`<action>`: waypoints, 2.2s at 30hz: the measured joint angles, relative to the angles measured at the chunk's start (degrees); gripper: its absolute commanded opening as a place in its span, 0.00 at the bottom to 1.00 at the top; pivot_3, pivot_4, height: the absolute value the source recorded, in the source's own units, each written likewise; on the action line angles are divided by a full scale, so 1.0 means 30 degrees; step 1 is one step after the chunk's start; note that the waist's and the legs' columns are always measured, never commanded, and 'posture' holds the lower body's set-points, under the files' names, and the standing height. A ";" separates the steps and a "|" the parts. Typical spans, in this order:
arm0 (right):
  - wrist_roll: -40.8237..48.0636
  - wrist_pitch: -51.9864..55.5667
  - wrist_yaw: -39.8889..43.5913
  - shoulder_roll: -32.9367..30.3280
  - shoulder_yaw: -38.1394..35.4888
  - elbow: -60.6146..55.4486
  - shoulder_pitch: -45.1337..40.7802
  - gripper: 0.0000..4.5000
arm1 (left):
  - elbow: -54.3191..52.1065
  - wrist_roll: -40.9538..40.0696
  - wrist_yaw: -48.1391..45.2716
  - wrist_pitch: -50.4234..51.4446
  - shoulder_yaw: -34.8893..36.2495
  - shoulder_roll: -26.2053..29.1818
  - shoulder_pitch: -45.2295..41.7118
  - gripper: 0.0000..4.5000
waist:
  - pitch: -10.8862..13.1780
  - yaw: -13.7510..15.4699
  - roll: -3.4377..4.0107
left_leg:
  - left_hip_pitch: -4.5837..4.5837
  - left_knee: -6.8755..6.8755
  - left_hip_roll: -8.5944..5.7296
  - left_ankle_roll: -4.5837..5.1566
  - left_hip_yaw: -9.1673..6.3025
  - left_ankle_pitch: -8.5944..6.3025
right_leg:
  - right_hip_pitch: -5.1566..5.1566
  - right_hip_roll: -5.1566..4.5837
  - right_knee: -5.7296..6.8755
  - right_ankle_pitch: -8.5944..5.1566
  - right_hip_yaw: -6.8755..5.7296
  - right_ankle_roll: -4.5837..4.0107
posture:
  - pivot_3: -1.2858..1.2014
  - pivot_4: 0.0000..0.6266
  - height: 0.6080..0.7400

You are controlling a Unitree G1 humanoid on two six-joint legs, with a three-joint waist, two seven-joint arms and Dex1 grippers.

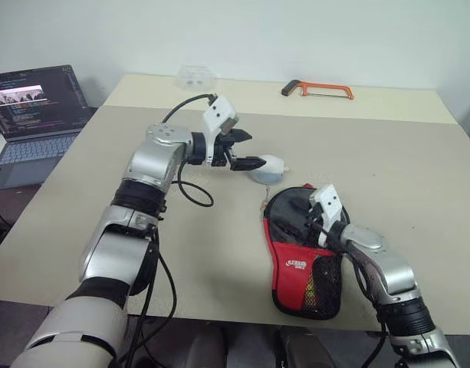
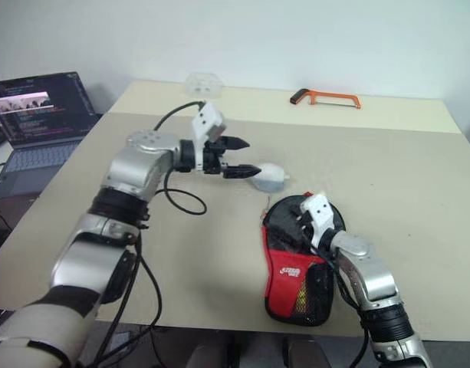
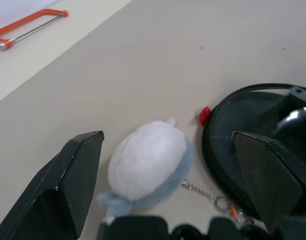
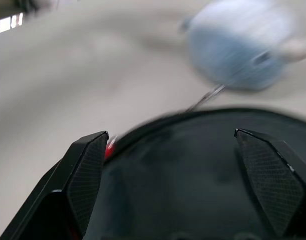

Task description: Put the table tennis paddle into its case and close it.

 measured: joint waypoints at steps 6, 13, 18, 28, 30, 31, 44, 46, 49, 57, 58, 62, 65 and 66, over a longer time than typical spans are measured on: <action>-0.0400 0.0464 -0.0688 -0.0372 0.0073 0.0136 -0.0111 0.99 | 0.3363 0.1958 0.0144 -0.2098 -0.0671 -0.1227 -0.1021 1.00 | 0.0000 -0.0032 0.0001 | 0.0003 -0.0004 -0.0013 0.0007 0.0002 0.0004 | -0.0007 -0.0004 0.0014 -0.0004 0.0005 0.0006 | 0.52 0.24 1.00; -0.1107 0.1304 -0.0232 -0.1323 0.2311 -0.1439 0.0830 0.99 | 0.8180 0.5576 0.3364 -0.5631 -0.2193 -0.2683 -0.1524 1.00 | -0.0028 -0.0030 -0.0041 | 0.0009 0.0003 -0.0029 0.0017 -0.0014 0.0008 | 0.0004 -0.0012 0.0033 -0.0009 0.0004 0.0017 | 0.52 0.24 1.00; -0.1093 0.1546 -0.0220 -0.1243 0.2855 -0.1837 0.0924 0.99 | 1.0025 0.6453 0.5448 -0.6790 -0.2025 -0.3539 -0.2638 1.00 | -0.0056 -0.0023 -0.0082 | 0.0020 0.0006 -0.0053 0.0023 -0.0016 0.0012 | 0.0022 -0.0028 0.0039 -0.0011 -0.0002 0.0021 | 0.52 0.24 1.00; -0.1800 0.1508 -0.1833 -0.0350 0.2780 -0.1277 0.0473 0.99 | 1.1749 0.7687 0.7219 -0.7015 -0.1765 -0.4775 -0.2758 1.00 | -0.0061 -0.0018 -0.0088 | 0.0049 0.0005 -0.0059 0.0027 -0.0019 0.0024 | 0.0033 -0.0035 0.0078 -0.0011 -0.0004 0.0021 | 0.52 0.24 1.00; -0.1869 0.1521 -0.2431 -0.0118 0.2367 -0.0834 0.0174 1.00 | 1.1786 0.7793 0.7448 -0.6970 -0.1741 -0.4940 -0.2758 0.92 | -0.0060 -0.0010 -0.0088 | 0.0050 0.0006 -0.0069 0.0027 -0.0018 0.0029 | 0.0034 -0.0050 0.0085 -0.0011 -0.0007 0.0021 | 0.52 0.24 1.00; -0.1905 0.1547 -0.2666 -0.0074 0.2172 -0.0712 0.0099 1.00 | 1.1787 0.7842 0.7492 -0.6953 -0.1717 -0.4964 -0.2757 0.86 | -0.0061 -0.0011 -0.0088 | 0.0049 0.0006 -0.0071 0.0026 -0.0019 0.0030 | 0.0034 -0.0053 0.0084 -0.0011 -0.0009 0.0021 | 0.52 0.24 1.00; -0.2548 0.2416 -0.3587 -0.0598 0.1723 -0.0462 -0.0106 1.00 | 1.1789 0.8339 0.7417 -0.6574 -0.1578 -0.5209 -0.2707 0.07 | -0.0081 0.0004 -0.0108 | 0.0173 0.0002 -0.0089 0.0034 -0.0018 0.0036 | 0.0159 -0.0071 0.0081 -0.0012 -0.0014 0.0024 | 0.52 0.24 1.00; -0.2563 0.2628 -0.3616 -0.0623 0.1726 -0.0460 -0.0099 1.00 | 1.1811 0.8550 0.7899 -0.6489 -0.1596 -0.5279 -0.2705 0.06 | -0.0084 -0.0017 -0.0112 | 0.0249 -0.0006 -0.0089 0.0036 -0.0019 0.0035 | 0.0232 -0.0068 0.0072 -0.0015 -0.0012 0.0030 | 0.52 0.24 1.00; -0.2566 0.2778 -0.3575 -0.0629 0.1822 -0.0487 -0.0101 1.00 | 1.1964 0.8897 0.8922 -0.6297 -0.1600 -0.5365 -0.2737 0.06 | -0.0092 -0.0034 -0.0124 | 0.0268 -0.0004 -0.0089 0.0036 -0.0024 0.0035 | 0.0258 -0.0065 0.0074 -0.0016 -0.0014 0.0032 | 0.52 0.24 1.00; -0.2628 0.3178 -0.3173 -0.0894 0.2214 -0.1078 0.0213 1.00 | 1.2610 0.9448 1.0849 -0.6245 -0.1594 -0.6300 -0.3916 0.06 | -0.0102 -0.0023 -0.0141 | 0.0258 -0.0008 -0.0091 0.0036 -0.0029 0.0034 | 0.0258 -0.0065 0.0057 -0.0016 -0.0019 0.0034 | 0.52 0.24 1.00; -0.2637 0.3189 -0.3157 -0.0905 0.2325 -0.1126 0.0215 1.00 | 1.2619 0.9579 1.1055 -0.6255 -0.1597 -0.6411 -0.4096 0.06 | -0.0102 -0.0024 -0.0141 | 0.0259 -0.0009 -0.0092 0.0036 -0.0028 0.0034 | 0.0258 -0.0065 0.0056 -0.0016 -0.0017 0.0035 | 0.52 0.24 1.00; -0.2743 0.3308 -0.3014 -0.0926 0.2726 -0.1471 0.0252 1.00 | 1.3040 1.0230 1.2781 -0.6216 -0.1633 -0.7107 -0.4445 0.06 | -0.0102 -0.0069 -0.0142 | 0.0262 -0.0013 -0.0091 0.0037 -0.0026 0.0034 | 0.0257 -0.0064 0.0056 -0.0017 -0.0014 0.0036 | 0.52 0.24 1.00; -0.2771 0.3567 -0.2849 -0.0943 0.3201 -0.1827 0.0254 1.00 | 1.3343 1.1062 1.4384 -0.6229 -0.1960 -0.7623 -0.4550 0.06 | -0.0102 -0.0071 -0.0142 | 0.0260 -0.0014 -0.0091 0.0036 -0.0027 0.0034 | 0.0256 -0.0062 0.0055 -0.0018 -0.0014 0.0037 | 0.52 0.24 1.00; -0.2778 0.3620 -0.2835 -0.0937 0.3308 -0.1894 0.0258 1.00 | 1.3381 1.1272 1.4720 -0.6240 -0.2066 -0.7738 -0.4602 0.06 | -0.0102 -0.0071 -0.0143 | 0.0259 -0.0014 -0.0091 0.0036 -0.0028 0.0034 | 0.0256 -0.0062 0.0054 -0.0018 -0.0014 0.0037 | 0.52 0.24 1.00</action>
